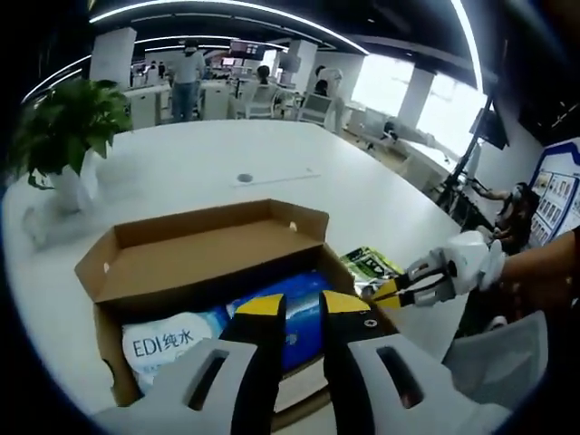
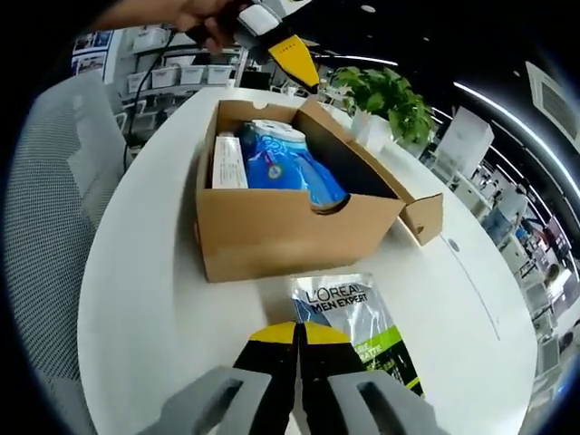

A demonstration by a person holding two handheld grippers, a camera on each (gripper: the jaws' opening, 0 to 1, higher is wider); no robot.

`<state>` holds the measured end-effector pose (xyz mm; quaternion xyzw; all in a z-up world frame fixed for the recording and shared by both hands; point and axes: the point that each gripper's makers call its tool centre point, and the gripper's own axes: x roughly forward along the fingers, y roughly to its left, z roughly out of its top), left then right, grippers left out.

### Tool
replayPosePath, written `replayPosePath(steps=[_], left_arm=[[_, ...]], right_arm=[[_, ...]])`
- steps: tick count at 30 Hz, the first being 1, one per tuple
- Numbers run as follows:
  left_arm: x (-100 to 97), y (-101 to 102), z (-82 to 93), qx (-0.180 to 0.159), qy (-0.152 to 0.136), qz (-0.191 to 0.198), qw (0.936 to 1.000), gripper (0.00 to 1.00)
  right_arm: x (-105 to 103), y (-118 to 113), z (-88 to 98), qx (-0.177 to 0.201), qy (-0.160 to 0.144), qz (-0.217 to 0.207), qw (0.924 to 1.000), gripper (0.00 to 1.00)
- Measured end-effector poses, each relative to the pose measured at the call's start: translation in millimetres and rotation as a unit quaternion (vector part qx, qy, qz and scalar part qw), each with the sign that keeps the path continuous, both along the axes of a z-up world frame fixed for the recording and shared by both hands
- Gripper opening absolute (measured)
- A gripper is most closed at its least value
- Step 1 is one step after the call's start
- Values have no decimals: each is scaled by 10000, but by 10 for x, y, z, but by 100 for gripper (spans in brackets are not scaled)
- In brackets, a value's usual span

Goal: Operate the shoe box by opening the lid, removing the specified soft item, and placing it in the target area until the item is outside and the box remains undamaged.

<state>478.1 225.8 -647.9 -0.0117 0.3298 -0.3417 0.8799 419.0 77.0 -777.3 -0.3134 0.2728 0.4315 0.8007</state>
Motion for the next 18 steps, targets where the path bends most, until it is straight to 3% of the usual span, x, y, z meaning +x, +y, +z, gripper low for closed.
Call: replayPosePath(steps=[18], left_arm=[[-33,442,17,51,-64,299,9995,14]], right_arm=[[1,-33,-152,-302,263,341,9986,0]])
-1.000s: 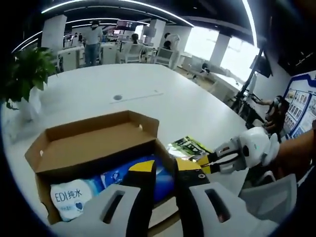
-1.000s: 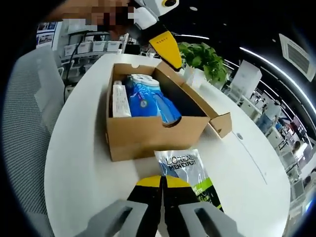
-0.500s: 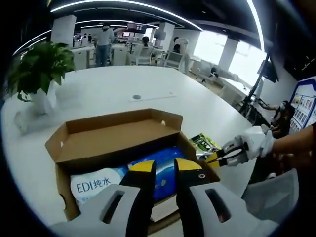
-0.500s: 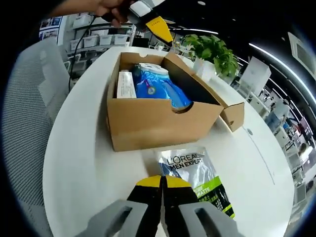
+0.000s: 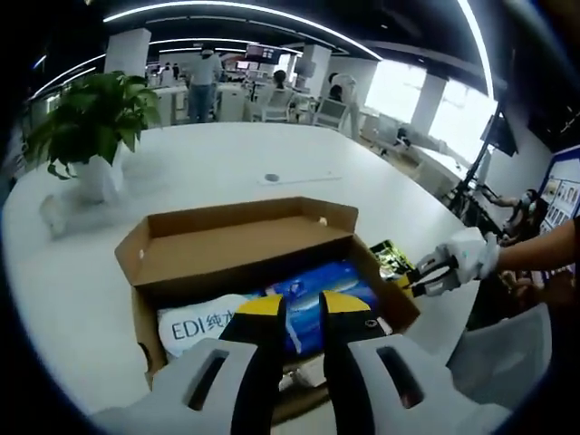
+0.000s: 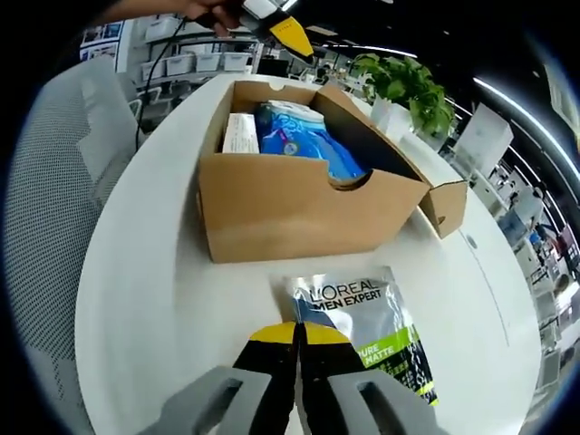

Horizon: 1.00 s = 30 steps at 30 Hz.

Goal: Operate the shoe box by opening the lid, removing the specified soft item, and placing it in the target area until the item is outside and the box remains undamaged.

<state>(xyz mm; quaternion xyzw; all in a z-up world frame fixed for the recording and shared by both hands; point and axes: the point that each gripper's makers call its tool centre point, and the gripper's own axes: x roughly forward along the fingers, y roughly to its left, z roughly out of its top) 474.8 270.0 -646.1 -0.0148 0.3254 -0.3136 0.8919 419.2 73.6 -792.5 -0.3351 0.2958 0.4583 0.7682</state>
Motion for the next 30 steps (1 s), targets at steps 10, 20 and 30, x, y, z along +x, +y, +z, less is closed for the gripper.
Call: replayPosePath(steps=[10,20,30], left_arm=[[-4,258,-45,146,17,129,9998,14],[-35,446,-95,329,-7,120,9994,15],[-41,525,-118,430,-49,34,9991,17]], right_arm=[[15,10,-24,-222,49,395,9990,0],[-5,2,-29,-253,108,385,9989,0],[-31,4,-22,-241,169,233,9993,2]])
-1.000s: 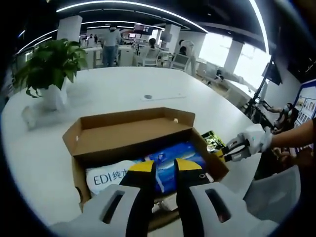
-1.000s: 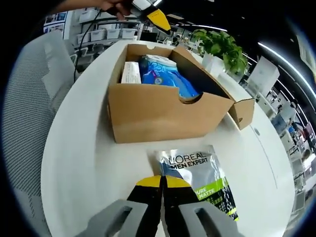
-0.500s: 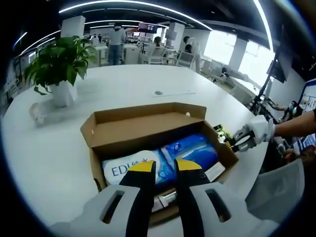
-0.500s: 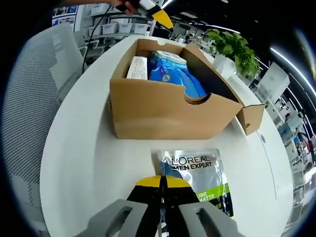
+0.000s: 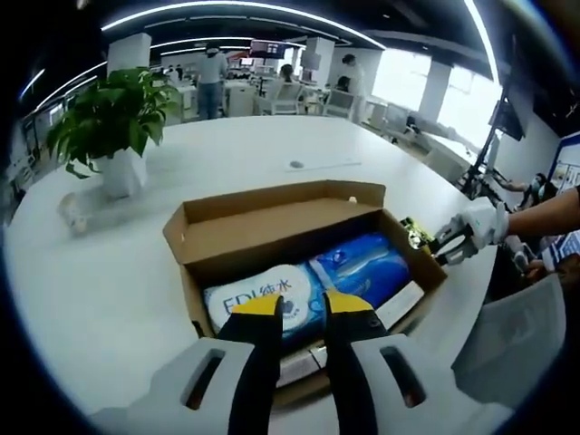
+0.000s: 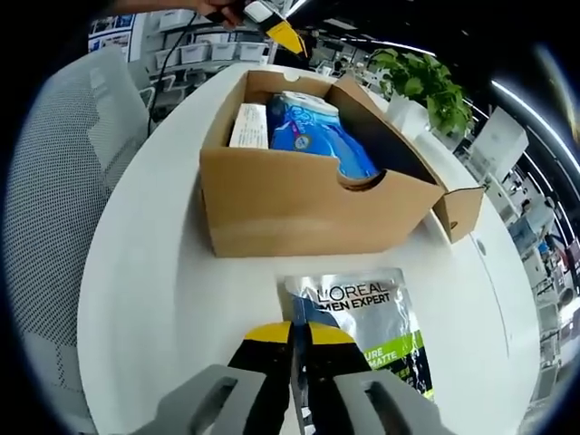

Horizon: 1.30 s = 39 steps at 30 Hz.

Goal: Operate the shoe box by opening the lid, removing the specified soft item, and placing it in the target area until the item is outside and the box remains undamaged.

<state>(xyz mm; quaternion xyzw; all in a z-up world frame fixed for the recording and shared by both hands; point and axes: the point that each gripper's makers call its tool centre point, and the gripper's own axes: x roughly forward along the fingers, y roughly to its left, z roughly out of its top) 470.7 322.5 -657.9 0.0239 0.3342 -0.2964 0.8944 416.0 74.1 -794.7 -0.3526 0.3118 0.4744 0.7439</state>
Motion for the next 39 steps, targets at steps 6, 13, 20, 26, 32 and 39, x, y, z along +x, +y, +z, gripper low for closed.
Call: replayPosePath(steps=[6,13,20,26,32,39], left_arm=[[11,27,-3,63,-51,-111,9999,20],[19,86,-8,151,-135,-220,9996,23],[26,135,0,309,-246,-419,9983,29],[33,169,5,463,-304,-632,9965,35],[7,192,-40,807,-343,-1039,9907,42],[49,192,-17,874,-384,-1241,9877,48]], right_arm=[[7,-5,79,139,11,-220,9997,7],[23,-4,198,338,98,-606,9975,20],[17,2,351,394,85,-705,9967,37],[-5,-16,453,367,192,-778,9961,52],[16,-2,597,512,309,-1007,9931,63],[45,58,734,651,281,-1135,9910,75]])
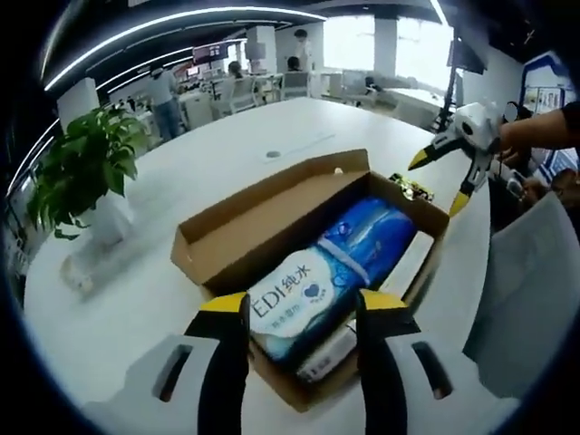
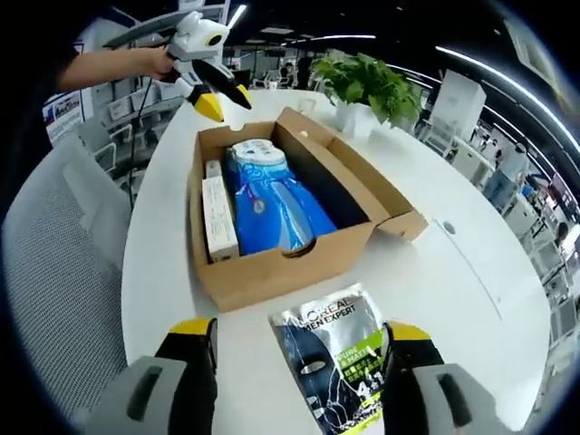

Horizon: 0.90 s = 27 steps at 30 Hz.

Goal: Operate the shoe box by opening the lid, removing the specified soft item, and placing it in the target area until the item is outside and the box remains undamaged.

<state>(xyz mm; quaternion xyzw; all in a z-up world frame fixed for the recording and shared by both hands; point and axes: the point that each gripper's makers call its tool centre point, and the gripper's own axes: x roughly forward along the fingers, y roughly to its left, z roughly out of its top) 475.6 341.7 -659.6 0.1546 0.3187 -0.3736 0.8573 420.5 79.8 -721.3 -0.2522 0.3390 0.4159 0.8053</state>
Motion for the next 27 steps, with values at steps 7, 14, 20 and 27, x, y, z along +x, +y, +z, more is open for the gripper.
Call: replayPosePath(steps=[7,14,20,27], left_arm=[[78,41,3,216,-101,-198,9995,57],[57,97,-64,500,109,-440,9977,66],[49,90,-72,607,118,-694,9957,69],[80,82,-89,691,120,-791,9944,69]], right_arm=[[61,190,275,417,-93,-110,9990,84],[100,419,458,669,0,-84,9977,91],[98,663,524,673,-7,207,9975,91],[110,908,528,630,-21,498,9968,91]])
